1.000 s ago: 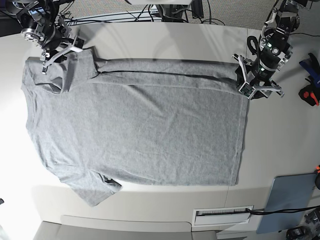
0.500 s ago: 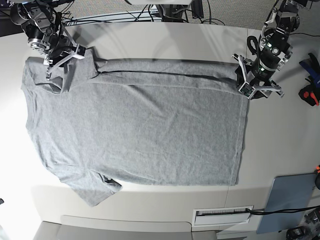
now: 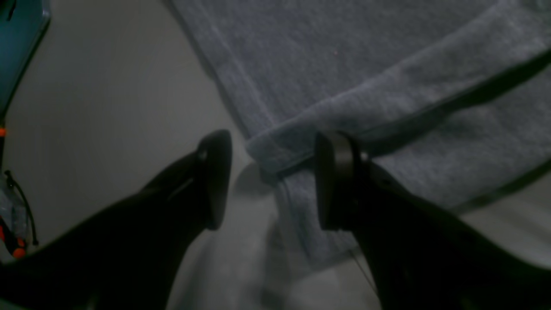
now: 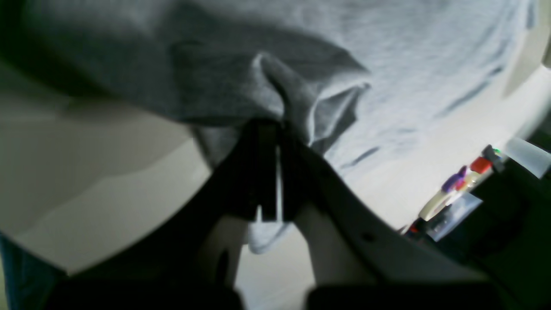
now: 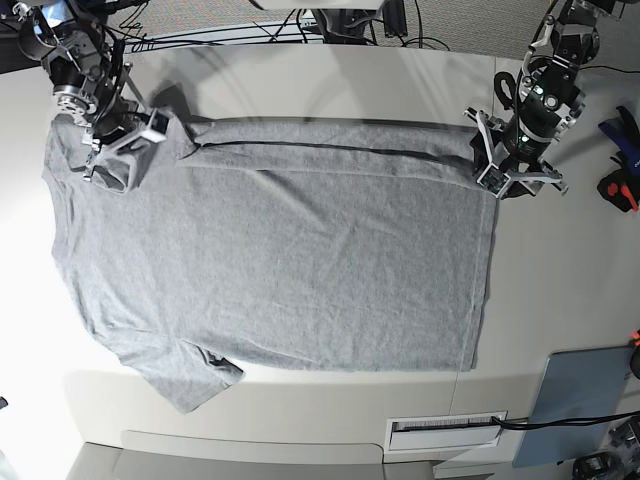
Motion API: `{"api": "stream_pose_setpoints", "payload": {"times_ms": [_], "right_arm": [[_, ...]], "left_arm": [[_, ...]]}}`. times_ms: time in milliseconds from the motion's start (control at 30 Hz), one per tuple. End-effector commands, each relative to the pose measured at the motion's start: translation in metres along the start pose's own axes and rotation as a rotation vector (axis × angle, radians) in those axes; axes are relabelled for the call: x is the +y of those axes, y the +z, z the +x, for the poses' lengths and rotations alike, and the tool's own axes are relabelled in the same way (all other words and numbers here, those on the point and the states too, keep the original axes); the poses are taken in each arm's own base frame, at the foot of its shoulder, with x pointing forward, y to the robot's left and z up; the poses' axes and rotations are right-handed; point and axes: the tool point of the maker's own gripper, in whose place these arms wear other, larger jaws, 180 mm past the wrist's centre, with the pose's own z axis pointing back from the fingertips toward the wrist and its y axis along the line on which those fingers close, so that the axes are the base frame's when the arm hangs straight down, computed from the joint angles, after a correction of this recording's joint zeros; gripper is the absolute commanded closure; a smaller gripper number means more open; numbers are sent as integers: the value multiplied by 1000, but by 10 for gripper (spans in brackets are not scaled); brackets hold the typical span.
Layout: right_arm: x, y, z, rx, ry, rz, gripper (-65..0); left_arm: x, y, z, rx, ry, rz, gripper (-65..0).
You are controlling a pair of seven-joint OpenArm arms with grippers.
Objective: Fold the T-shirt properly
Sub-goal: 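Move the right gripper along the fold toward the left gripper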
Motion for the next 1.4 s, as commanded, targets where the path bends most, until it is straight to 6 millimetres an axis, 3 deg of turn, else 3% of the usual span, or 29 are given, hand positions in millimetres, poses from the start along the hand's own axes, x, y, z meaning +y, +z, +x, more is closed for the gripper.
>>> {"api": "stream_pose_setpoints", "payload": {"times_ms": [0,133,300,600,867,1033,1200,1367], "right_arm": [[-25,3,-2,4,-12,-78,0],[-59,4,6,-22,-66,-183,0],[-89,0,26,-74,-175,-260,0],[-112,-36,20,-60,-299,-277,0],[-145,-33,41,-137,-349,-345,0],[-144,-35,51,-168,-377,-332,0],[-140,-35,59,-214,-419,-299,-228],[-142,-34,60,-224,-425,-310,-250]], "left_arm": [[10,3,9,-32,-9,26,-316],[10,3,9,-31,-9,25,-316],[2,1,11,-32,19,18,-316],[-4,-1,14,-42,39,14,-316],[-3,-1,13,-39,37,15,-316],[-4,-1,11,-25,37,15,-316],[-4,-1,11,-25,37,15,-316],[-4,-1,11,-25,37,15,-316]]}}
